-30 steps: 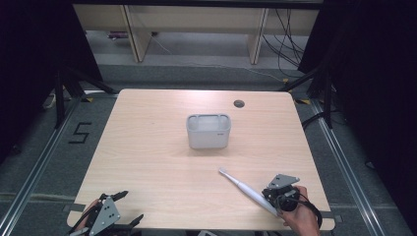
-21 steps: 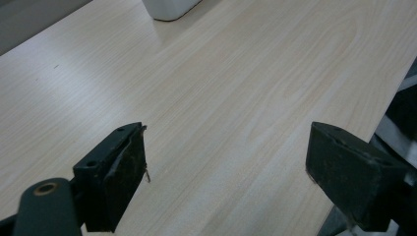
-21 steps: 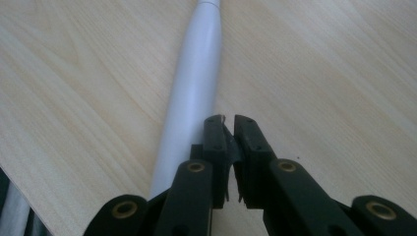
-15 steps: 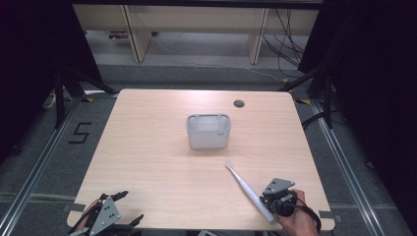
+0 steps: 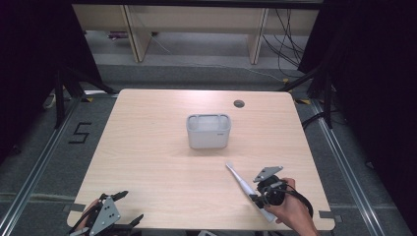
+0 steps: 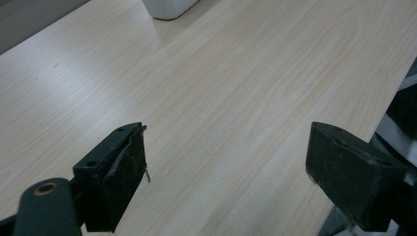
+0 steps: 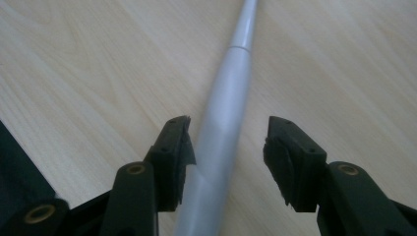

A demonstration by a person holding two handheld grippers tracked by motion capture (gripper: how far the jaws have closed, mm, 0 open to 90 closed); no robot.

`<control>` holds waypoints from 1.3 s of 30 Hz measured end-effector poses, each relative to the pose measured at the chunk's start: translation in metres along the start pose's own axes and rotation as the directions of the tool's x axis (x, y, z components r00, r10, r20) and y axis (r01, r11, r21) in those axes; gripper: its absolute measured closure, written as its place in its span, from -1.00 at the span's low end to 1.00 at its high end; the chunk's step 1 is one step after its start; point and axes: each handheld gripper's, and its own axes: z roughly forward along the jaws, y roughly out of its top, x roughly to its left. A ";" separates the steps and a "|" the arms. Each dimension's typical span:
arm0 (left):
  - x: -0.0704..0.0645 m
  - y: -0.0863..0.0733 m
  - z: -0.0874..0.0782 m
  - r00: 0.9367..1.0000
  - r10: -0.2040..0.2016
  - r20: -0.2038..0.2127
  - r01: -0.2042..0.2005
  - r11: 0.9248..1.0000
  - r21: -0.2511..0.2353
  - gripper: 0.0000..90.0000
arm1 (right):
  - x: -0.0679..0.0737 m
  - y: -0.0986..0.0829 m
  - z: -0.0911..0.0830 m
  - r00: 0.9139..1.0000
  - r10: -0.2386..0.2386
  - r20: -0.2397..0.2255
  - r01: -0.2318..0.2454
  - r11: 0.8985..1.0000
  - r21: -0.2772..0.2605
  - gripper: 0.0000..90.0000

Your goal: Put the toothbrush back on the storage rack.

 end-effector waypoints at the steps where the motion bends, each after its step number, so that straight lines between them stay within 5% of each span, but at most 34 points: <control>1: 0.000 0.000 0.000 1.000 0.000 0.001 0.000 1.000 0.000 -0.67 | 0.000 0.007 0.006 1.000 -0.004 -0.025 0.005 0.999 0.045 0.11; 17: 0.000 0.000 0.000 1.000 0.000 0.000 0.000 1.000 0.001 -0.67 | -0.008 0.026 0.027 0.998 -0.038 -0.039 0.044 0.990 0.138 0.13; 19: 0.000 0.000 0.000 1.000 -0.001 0.001 0.001 1.000 0.000 -0.67 | -0.007 0.026 0.028 0.999 -0.014 -0.042 0.020 0.989 0.149 0.13; 22: 0.000 0.000 0.000 1.000 -0.001 0.000 0.001 1.000 0.001 -0.67 | -0.008 0.029 0.031 0.997 -0.054 -0.049 0.061 0.986 0.157 0.17; 27: 0.000 0.000 0.000 1.000 -0.004 0.000 0.004 1.000 -0.004 -0.67 | -0.008 0.032 0.033 0.998 -0.035 -0.048 0.043 0.983 0.181 0.20; 39: 0.000 0.000 0.000 1.000 0.000 0.002 0.000 1.000 -0.003 -0.67 | -0.010 0.037 0.041 0.993 -0.058 -0.106 0.083 0.966 0.244 0.33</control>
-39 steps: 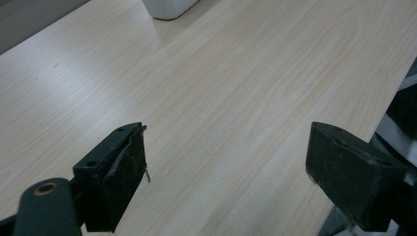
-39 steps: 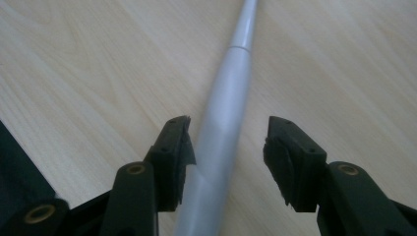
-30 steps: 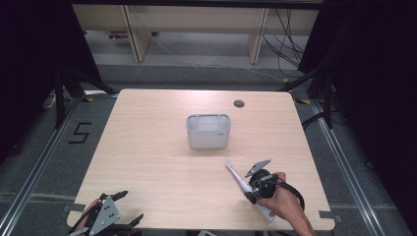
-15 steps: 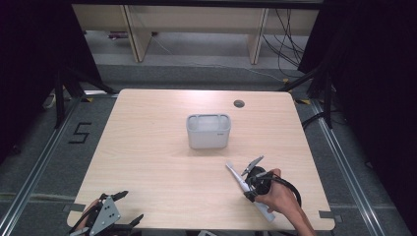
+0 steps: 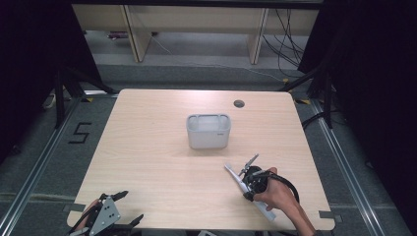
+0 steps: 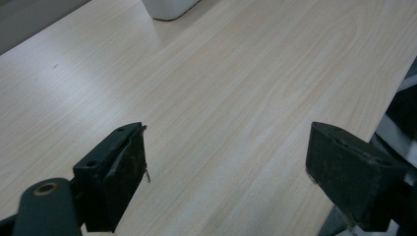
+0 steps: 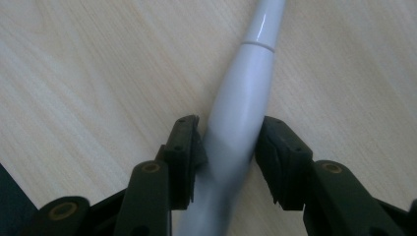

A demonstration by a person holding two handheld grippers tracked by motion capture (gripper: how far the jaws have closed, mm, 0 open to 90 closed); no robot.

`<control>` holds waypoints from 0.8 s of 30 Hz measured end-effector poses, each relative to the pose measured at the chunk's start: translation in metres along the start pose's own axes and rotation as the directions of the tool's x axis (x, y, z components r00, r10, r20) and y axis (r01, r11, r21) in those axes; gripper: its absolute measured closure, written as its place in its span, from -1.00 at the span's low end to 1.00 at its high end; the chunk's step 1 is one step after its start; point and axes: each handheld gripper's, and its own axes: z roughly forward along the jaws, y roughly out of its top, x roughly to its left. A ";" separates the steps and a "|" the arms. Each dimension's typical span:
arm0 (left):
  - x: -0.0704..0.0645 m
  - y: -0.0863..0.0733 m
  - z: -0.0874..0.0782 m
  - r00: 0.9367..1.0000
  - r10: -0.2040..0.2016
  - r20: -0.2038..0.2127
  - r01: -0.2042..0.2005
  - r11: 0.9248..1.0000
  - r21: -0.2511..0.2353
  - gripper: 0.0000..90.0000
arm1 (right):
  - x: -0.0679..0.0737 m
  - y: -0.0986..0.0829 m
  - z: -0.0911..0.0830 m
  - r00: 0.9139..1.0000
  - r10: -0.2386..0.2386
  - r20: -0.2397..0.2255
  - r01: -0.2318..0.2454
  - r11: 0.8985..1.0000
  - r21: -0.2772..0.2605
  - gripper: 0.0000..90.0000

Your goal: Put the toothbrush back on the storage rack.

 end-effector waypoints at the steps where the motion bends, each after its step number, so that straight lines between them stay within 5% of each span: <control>1: 0.000 0.000 0.000 1.000 -0.001 -0.002 0.001 1.000 -0.001 -0.67 | 0.000 0.002 0.002 1.000 -0.004 -0.007 0.004 1.000 0.025 0.34; 6: 0.000 0.000 0.000 1.000 0.001 0.000 -0.001 1.000 0.002 -0.67 | -0.002 0.006 0.003 1.000 0.003 -0.004 -0.003 0.998 0.059 0.38; 7: -0.001 0.000 0.001 1.000 -0.008 0.003 0.008 1.000 -0.006 -0.67 | -0.004 0.007 0.003 0.999 -0.032 0.001 0.031 0.997 0.070 0.40; 8: -0.001 0.000 0.000 1.000 -0.008 0.003 0.008 1.000 -0.006 -0.67 | -0.003 0.008 0.003 1.000 -0.008 -0.001 0.008 0.997 0.078 0.42; 10: 0.000 0.000 0.000 1.000 0.001 0.000 -0.001 1.000 0.002 -0.67 | -0.006 0.010 0.004 0.998 -0.063 -0.003 0.063 0.994 0.093 0.46; 11: -0.001 0.000 0.000 1.000 -0.005 0.002 0.005 1.000 -0.003 -0.67 | -0.004 0.011 0.003 0.999 -0.033 -0.007 0.033 0.994 0.107 0.46; 16: -0.001 0.000 0.001 1.000 -0.009 0.002 0.009 1.000 -0.007 -0.67 | -0.004 0.014 0.004 0.999 -0.051 -0.011 0.052 0.991 0.127 0.47; 17: -0.001 0.000 0.001 1.000 -0.008 0.002 0.008 1.000 -0.006 -0.67 | 0.000 0.016 0.003 1.000 -0.022 -0.008 0.023 0.990 0.142 0.47; 18: -0.001 0.000 0.001 1.000 -0.007 0.003 0.007 1.000 -0.006 -0.67 | -0.003 0.016 0.005 0.999 -0.051 -0.019 0.053 0.990 0.132 0.47; 24: -0.001 0.000 0.000 1.000 -0.002 0.002 0.002 1.000 -0.008 -0.67 | 0.001 0.022 0.006 0.998 -0.062 0.001 0.061 0.982 0.181 0.48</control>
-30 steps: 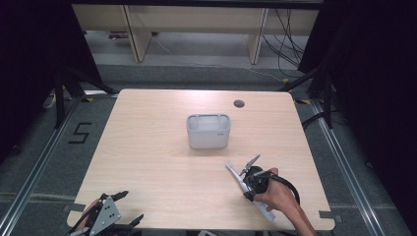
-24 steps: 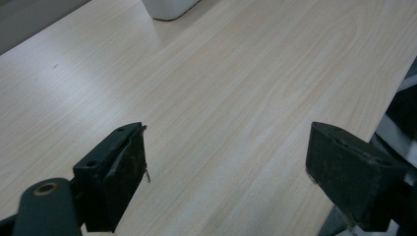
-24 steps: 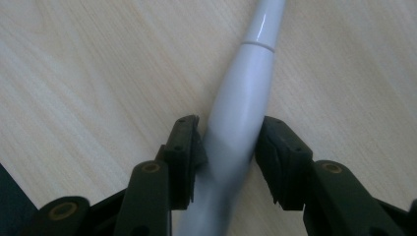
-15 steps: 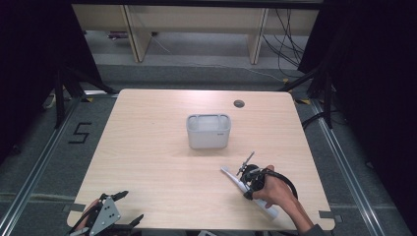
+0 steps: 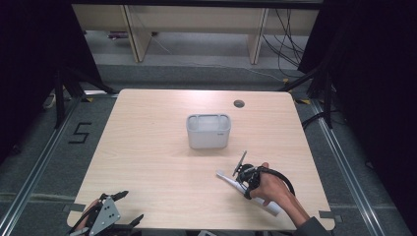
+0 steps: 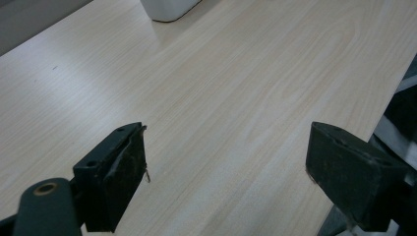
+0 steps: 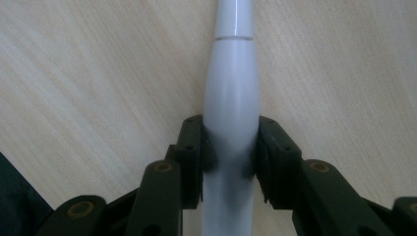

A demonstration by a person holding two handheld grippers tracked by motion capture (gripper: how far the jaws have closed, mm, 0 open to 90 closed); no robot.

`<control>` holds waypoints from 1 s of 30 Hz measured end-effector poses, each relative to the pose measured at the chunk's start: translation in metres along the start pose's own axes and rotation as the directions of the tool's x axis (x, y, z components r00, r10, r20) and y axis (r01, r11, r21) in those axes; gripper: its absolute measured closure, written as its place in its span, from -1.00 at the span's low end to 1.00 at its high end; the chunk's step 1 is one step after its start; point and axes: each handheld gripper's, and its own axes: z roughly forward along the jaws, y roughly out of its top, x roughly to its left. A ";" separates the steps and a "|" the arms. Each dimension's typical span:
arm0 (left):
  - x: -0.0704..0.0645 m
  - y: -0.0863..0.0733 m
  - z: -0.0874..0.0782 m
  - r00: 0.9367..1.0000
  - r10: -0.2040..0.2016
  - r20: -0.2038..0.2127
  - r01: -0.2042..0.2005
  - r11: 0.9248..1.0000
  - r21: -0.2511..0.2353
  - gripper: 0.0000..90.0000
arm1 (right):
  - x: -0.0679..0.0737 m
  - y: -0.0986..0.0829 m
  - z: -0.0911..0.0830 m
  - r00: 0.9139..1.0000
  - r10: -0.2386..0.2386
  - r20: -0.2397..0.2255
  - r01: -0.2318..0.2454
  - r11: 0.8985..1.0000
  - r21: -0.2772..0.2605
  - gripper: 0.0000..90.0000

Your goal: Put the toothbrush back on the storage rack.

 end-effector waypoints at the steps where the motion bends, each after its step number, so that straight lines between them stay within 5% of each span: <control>1: 0.000 0.000 0.000 1.000 0.000 0.002 0.000 1.000 0.000 -0.67 | 0.002 0.000 -0.001 1.000 0.013 0.013 -0.013 1.000 0.008 0.48; 11: 0.001 0.000 -0.001 1.000 0.003 0.004 -0.003 1.000 0.004 -0.67 | 0.000 0.000 0.000 1.000 -0.021 0.008 0.021 1.000 0.008 0.48; 22: 0.001 0.000 -0.001 1.000 0.004 0.000 -0.004 1.000 0.006 -0.67 | 0.000 -0.009 -0.009 1.000 -0.003 0.005 0.003 0.999 -0.044 0.49; 28: 0.001 0.001 -0.001 1.000 0.007 0.001 -0.007 1.000 0.008 -0.67 | -0.004 -0.016 -0.026 1.000 0.014 0.003 -0.013 0.992 -0.128 0.49; 30: 0.001 0.001 -0.001 1.000 0.005 0.000 -0.005 1.000 0.006 -0.67 | -0.007 -0.020 -0.041 1.000 0.006 0.009 -0.004 0.979 -0.205 0.49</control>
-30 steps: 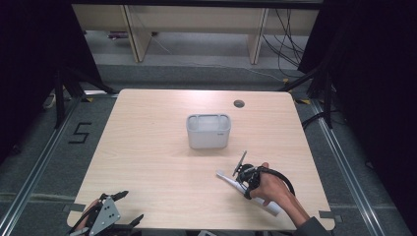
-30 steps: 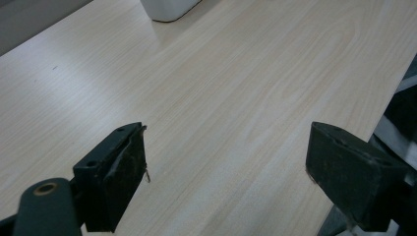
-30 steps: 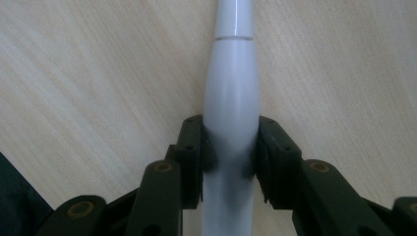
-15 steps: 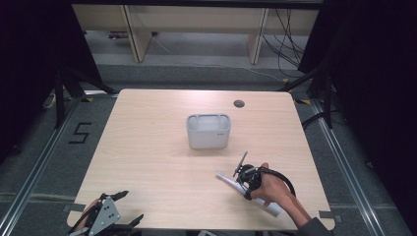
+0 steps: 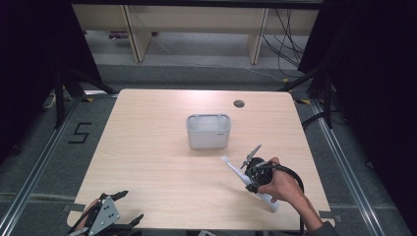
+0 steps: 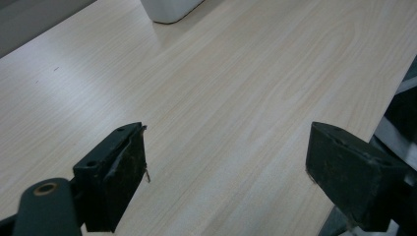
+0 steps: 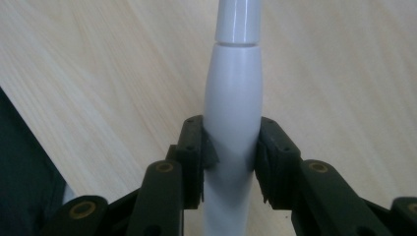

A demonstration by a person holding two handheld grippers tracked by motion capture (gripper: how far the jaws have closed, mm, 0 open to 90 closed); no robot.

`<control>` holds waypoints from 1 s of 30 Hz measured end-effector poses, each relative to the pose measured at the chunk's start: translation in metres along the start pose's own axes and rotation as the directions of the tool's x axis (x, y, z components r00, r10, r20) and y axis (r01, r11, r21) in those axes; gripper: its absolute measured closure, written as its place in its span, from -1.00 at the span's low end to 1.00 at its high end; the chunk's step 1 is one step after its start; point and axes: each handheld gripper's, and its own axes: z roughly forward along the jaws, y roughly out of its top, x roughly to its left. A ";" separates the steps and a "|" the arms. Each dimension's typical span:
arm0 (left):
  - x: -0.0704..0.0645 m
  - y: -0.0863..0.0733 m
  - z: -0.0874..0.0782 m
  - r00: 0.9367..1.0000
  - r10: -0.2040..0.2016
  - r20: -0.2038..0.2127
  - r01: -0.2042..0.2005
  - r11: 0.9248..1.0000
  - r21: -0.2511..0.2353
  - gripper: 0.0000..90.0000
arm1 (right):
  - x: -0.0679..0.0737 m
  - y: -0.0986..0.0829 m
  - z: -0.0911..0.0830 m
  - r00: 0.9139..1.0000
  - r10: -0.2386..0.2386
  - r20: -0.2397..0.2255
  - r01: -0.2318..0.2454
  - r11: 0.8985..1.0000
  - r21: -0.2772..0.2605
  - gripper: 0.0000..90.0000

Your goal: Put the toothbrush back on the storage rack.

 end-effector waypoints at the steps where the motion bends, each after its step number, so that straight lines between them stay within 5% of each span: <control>1: 0.000 0.000 0.000 1.000 0.000 0.000 0.000 1.000 0.000 -0.67 | 0.000 0.000 0.000 1.000 0.000 0.000 0.000 1.000 0.000 0.49; 2: 0.000 0.000 0.000 1.000 0.000 0.000 0.000 1.000 0.000 -0.67 | -0.002 0.000 -0.010 1.000 0.009 0.000 -0.009 0.998 -0.059 0.49; 6: 0.000 0.000 0.000 1.000 0.001 0.002 -0.001 1.000 0.002 -0.67 | -0.005 -0.001 -0.021 1.000 0.014 0.001 -0.014 0.991 -0.132 0.49; 8: 0.000 0.000 0.000 1.000 0.001 0.002 -0.001 1.000 -0.001 -0.67 | -0.006 -0.002 -0.033 0.997 0.075 -0.011 -0.075 0.978 -0.195 0.49; 11: 0.000 0.000 0.000 1.000 0.001 0.002 -0.001 1.000 0.002 -0.67 | -0.008 -0.002 -0.038 0.997 0.078 -0.013 -0.079 0.963 -0.256 0.49; 17: 0.000 0.000 0.000 1.000 0.001 0.002 -0.001 1.000 0.001 -0.67 | -0.015 -0.002 -0.050 0.997 0.076 0.006 -0.066 0.897 -0.437 0.49; 18: 0.000 0.000 0.000 1.000 0.002 0.002 -0.002 1.000 0.001 -0.67 | -0.017 -0.001 -0.050 0.998 0.066 0.020 -0.048 0.878 -0.477 0.49; 20: 0.000 0.000 0.000 1.000 0.001 -0.001 -0.001 1.000 -0.001 -0.67 | -0.017 -0.001 -0.052 0.997 0.081 0.015 -0.064 0.872 -0.486 0.49; 22: 0.000 0.000 -0.001 1.000 0.003 -0.001 -0.003 1.000 -0.002 -0.67 | -0.018 0.002 -0.052 0.995 0.104 0.001 -0.088 0.843 -0.531 0.49; 23: 0.000 0.000 -0.001 1.000 0.003 -0.001 -0.003 1.000 -0.002 -0.67 | -0.018 0.002 -0.052 0.995 0.104 0.001 -0.088 0.843 -0.531 0.49; 24: 0.000 0.000 0.000 1.000 -0.001 -0.004 0.001 1.000 -0.009 -0.67 | -0.021 0.005 -0.051 0.996 0.087 0.000 -0.072 0.829 -0.555 0.49; 25: 0.000 0.000 0.000 1.000 -0.011 0.001 0.011 1.000 -0.009 -0.67 | -0.021 0.005 -0.051 0.996 0.087 0.000 -0.072 0.829 -0.555 0.49; 26: 0.000 0.000 0.000 1.000 -0.011 0.000 0.011 1.000 -0.008 -0.67 | -0.020 0.005 -0.052 0.991 0.132 -0.017 -0.120 0.836 -0.536 0.49; 27: 0.000 0.000 0.000 1.000 -0.009 0.001 0.009 1.000 -0.007 -0.67 | -0.025 0.007 -0.050 0.994 0.112 -0.006 -0.096 0.818 -0.567 0.49; 29: 0.000 0.000 -0.001 1.000 0.003 0.000 -0.003 1.000 -0.001 -0.67 | -0.026 0.008 -0.050 0.993 0.120 -0.017 -0.108 0.818 -0.565 0.49; 30: 0.000 0.000 -0.001 1.000 0.004 -0.003 -0.004 1.000 -0.004 -0.67 | -0.027 0.009 -0.050 0.992 0.128 -0.014 -0.112 0.801 -0.588 0.49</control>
